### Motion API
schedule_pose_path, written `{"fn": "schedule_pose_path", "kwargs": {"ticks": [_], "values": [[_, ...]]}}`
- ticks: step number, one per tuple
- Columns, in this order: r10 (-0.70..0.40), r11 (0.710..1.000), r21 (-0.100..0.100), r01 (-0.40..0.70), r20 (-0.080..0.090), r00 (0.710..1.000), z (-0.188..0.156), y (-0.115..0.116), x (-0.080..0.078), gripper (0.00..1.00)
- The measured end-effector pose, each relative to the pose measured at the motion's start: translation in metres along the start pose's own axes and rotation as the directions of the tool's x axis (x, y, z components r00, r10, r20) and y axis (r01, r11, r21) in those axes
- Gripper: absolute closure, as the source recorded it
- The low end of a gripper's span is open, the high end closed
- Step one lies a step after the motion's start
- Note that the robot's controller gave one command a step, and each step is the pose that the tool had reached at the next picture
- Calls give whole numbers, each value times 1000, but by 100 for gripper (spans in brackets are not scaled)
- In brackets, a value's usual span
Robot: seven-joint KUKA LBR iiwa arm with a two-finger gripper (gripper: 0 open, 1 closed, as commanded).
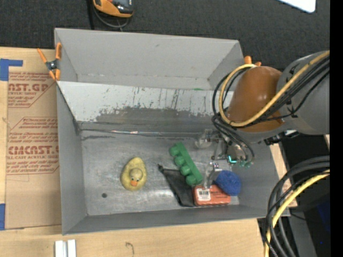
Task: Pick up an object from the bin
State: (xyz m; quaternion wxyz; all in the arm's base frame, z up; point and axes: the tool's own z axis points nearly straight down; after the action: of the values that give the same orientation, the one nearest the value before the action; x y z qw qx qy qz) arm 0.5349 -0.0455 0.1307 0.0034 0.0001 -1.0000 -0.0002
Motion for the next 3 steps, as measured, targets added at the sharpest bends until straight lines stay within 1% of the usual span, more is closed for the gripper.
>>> {"fn": "schedule_pose_path", "kwargs": {"ticks": [1, 2, 3], "values": [[0, 1000, 1, 0, 7, 1000, -4, 0, -2, 0], [-82, 997, 5, 82, 17, 996, 13, 16, 8, 0], [-222, 975, 2, 222, 17, 975, 41, 59, 16, 0]]}}
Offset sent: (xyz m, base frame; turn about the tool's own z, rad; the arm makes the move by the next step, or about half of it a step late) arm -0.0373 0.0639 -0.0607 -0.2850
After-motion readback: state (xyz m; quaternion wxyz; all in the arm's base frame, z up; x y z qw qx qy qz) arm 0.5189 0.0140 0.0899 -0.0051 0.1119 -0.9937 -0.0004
